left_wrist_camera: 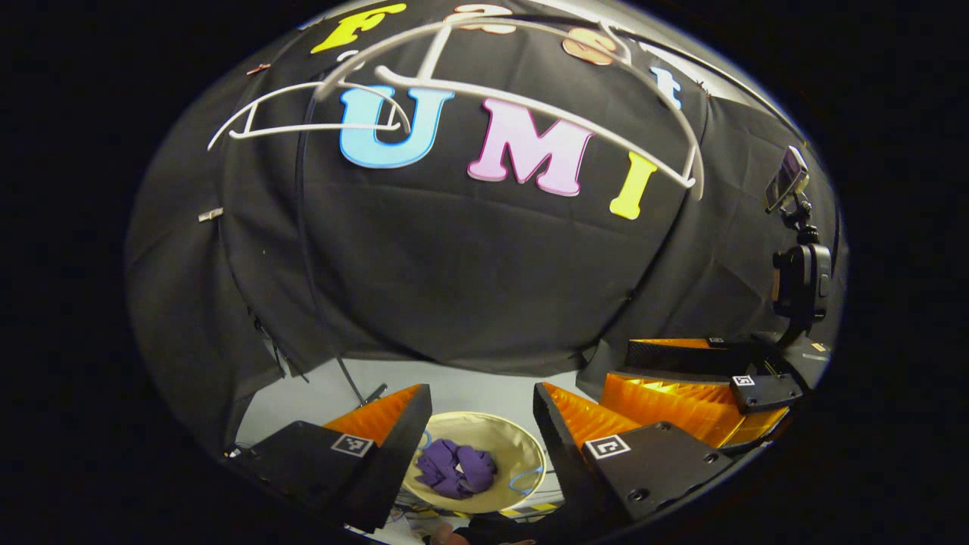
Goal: Grasp the clothes on the hanger with both hands and then place them into the laundry hamper below.
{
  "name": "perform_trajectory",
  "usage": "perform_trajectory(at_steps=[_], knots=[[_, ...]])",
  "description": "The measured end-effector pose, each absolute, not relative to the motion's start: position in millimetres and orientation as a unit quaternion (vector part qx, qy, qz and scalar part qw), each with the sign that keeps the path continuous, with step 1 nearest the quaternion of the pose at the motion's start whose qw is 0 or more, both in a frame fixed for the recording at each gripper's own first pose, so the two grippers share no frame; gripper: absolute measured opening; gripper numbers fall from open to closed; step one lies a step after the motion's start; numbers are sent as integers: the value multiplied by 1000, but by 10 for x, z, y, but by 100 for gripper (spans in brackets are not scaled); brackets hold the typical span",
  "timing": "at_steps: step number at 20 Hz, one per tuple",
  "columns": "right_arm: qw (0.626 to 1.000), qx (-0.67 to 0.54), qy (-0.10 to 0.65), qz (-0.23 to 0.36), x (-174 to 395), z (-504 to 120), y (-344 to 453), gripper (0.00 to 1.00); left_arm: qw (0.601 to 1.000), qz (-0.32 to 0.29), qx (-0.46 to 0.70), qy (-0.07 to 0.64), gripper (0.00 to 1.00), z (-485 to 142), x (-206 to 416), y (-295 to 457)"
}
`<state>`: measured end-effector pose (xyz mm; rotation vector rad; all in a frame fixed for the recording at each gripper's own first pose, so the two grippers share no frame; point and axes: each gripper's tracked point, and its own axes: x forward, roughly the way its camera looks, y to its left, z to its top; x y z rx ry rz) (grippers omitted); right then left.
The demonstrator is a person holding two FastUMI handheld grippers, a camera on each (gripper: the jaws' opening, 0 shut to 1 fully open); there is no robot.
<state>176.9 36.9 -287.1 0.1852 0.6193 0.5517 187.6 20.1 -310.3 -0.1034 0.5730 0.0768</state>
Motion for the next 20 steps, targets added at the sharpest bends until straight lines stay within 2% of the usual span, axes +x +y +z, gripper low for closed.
perform_trajectory(at_steps=[3,4,5,13,14,15,17,18,19,20], knots=[[927,85,265,251,1687,-2567,468,97,968,13,-34,249,86,-2725,1749,201],[932,86,252,246,1658,-2457,504,100,970,3,-31,239,86,-2626,1688,218],[937,86,238,239,1618,-2368,520,97,973,-4,-26,227,86,-2512,1628,239],[972,85,119,185,1196,-1489,615,96,991,-30,6,131,86,-1632,1065,421],[975,82,105,179,1145,-1416,646,96,993,-29,9,118,86,-1537,1000,466],[977,79,96,173,1074,-1342,657,97,994,-29,11,105,81,-1440,937,497],[981,73,82,161,944,-1239,684,100,996,-31,13,82,81,-1275,813,530],[982,70,75,156,886,-1220,712,96,997,-32,14,67,86,-1177,734,545],[984,67,69,151,826,-1169,715,96,998,-34,16,54,81,-1077,659,544],[985,66,61,146,771,-1113,724,96,998,-35,20,44,86,-1020,600,548]])
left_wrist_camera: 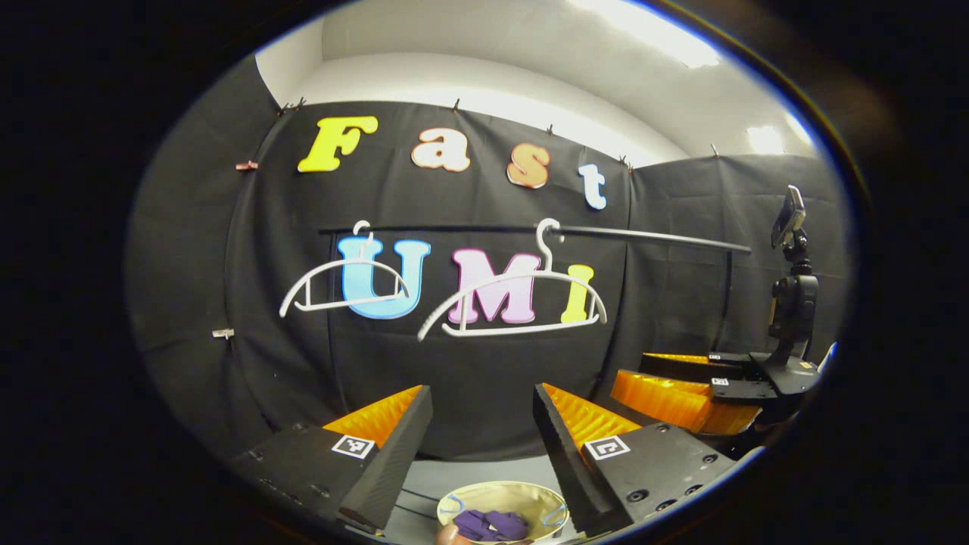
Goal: Grasp the clothes on the hanger with both hands and then place them into the laundry hamper below.
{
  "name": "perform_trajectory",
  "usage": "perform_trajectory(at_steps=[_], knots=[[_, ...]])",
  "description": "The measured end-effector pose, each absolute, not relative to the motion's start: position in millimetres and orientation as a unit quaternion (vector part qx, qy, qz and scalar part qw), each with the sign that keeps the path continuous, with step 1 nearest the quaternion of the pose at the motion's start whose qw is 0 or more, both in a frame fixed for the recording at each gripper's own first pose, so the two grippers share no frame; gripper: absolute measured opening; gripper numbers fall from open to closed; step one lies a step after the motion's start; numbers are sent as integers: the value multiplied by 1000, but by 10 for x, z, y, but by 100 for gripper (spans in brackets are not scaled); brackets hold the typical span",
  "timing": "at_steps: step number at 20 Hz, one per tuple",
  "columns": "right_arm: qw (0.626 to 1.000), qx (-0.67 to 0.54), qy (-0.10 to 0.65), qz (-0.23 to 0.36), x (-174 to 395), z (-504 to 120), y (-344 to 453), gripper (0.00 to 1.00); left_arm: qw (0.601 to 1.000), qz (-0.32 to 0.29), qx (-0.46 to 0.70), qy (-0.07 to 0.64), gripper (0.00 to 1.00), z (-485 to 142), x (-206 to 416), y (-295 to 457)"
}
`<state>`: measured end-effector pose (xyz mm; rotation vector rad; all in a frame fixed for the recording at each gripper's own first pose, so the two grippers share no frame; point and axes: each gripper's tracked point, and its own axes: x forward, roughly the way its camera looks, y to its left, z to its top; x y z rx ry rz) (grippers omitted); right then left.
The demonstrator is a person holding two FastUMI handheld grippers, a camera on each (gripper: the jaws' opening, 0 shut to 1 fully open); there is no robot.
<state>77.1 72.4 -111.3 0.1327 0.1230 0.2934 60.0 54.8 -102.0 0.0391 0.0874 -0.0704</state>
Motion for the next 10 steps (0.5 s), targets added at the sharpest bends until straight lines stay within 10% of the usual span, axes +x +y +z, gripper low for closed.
perform_trajectory(at_steps=[10], knots=[[989,67,37,126,538,-896,791,96,998,-44,30,15,85,-809,308,627]])
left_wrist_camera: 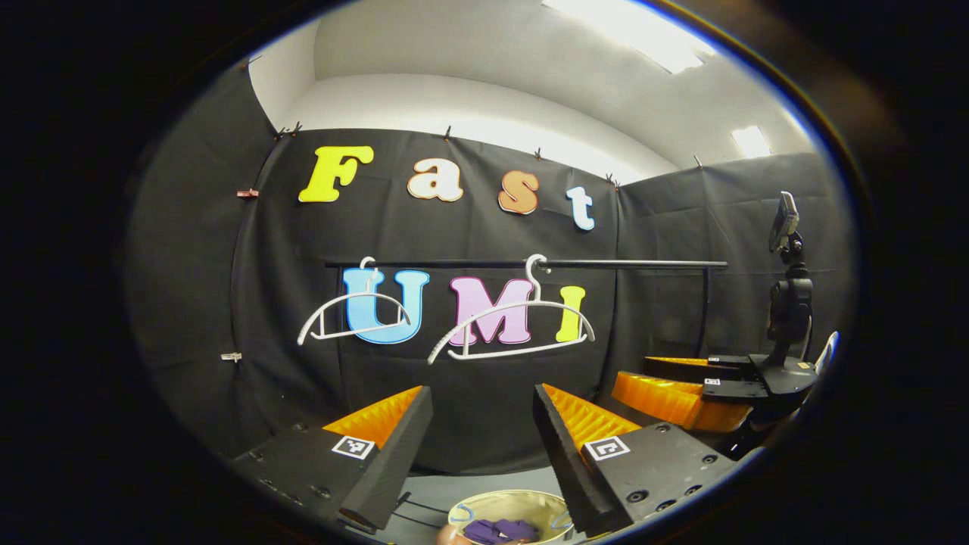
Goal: Grasp the clothes on the hanger with both hands and then place them into the laundry hamper below.
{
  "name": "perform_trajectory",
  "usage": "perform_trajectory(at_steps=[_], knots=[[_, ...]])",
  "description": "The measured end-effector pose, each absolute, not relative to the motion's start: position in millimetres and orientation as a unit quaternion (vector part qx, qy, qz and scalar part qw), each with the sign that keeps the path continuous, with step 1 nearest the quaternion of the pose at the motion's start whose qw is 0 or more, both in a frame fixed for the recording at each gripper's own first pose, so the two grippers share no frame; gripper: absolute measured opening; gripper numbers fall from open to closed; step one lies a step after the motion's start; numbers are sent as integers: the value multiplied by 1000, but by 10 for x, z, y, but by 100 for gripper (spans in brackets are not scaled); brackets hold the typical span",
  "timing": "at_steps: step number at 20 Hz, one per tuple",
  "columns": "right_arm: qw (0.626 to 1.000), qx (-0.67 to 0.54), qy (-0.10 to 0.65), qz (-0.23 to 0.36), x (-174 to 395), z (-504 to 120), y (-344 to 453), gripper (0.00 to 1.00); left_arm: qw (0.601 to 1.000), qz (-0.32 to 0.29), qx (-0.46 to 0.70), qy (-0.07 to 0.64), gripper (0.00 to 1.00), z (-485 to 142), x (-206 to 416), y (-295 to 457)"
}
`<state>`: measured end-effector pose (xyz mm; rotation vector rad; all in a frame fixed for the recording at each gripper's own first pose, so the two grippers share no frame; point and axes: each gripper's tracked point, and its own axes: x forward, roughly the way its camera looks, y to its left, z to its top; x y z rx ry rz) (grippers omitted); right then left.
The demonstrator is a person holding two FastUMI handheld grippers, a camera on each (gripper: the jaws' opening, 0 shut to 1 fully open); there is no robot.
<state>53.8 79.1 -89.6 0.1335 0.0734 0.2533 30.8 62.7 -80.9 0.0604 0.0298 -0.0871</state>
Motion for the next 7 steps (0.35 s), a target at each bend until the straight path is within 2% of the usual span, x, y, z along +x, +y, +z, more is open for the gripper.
perform_trajectory(at_steps=[1,2,3,7], knots=[[989,68,36,124,538,-891,792,96,999,-46,25,12,85,-770,266,614],[989,69,38,123,532,-901,794,96,999,-48,21,10,81,-742,239,609],[989,69,39,122,532,-904,795,96,999,-49,20,7,85,-718,217,610],[990,72,35,116,541,-858,769,96,999,-46,25,3,86,-681,203,632]])
